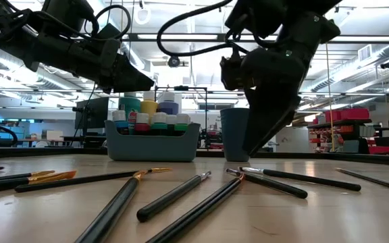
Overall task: Pick & Place Paint Supplies
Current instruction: Put the silver paint brush into the blue cup, then put the gold paint brush into the blue cup
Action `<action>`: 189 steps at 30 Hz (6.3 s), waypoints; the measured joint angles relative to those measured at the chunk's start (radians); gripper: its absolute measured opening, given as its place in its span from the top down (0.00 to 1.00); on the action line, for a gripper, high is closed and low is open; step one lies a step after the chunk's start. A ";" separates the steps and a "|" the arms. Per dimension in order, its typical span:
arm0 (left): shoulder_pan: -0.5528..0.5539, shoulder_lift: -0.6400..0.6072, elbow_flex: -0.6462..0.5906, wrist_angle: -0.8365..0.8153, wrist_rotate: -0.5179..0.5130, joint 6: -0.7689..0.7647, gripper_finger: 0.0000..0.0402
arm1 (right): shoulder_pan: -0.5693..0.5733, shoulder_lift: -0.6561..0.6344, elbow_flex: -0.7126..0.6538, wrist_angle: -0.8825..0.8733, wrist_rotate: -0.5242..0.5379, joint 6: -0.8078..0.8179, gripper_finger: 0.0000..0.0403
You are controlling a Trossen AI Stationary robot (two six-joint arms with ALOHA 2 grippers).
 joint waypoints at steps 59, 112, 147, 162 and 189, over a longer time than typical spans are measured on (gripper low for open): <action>0.000 -0.001 0.000 0.010 0.003 0.006 0.53 | -0.067 -0.220 -0.003 0.165 0.559 -0.485 1.00; 0.000 -0.001 0.000 0.061 0.003 -0.001 0.53 | -0.518 -0.043 -0.505 1.504 0.265 -0.670 0.89; 0.000 -0.001 0.000 0.061 0.004 -0.004 0.53 | -0.343 -0.409 -0.505 1.055 -0.257 -0.822 0.70; 0.000 -0.001 0.000 0.061 0.004 -0.043 0.53 | -0.160 -0.502 -0.504 0.436 -0.373 -0.823 0.55; 0.000 -0.001 0.000 0.061 0.003 -0.074 0.53 | -0.119 -0.181 -0.503 0.476 -0.454 -0.998 0.68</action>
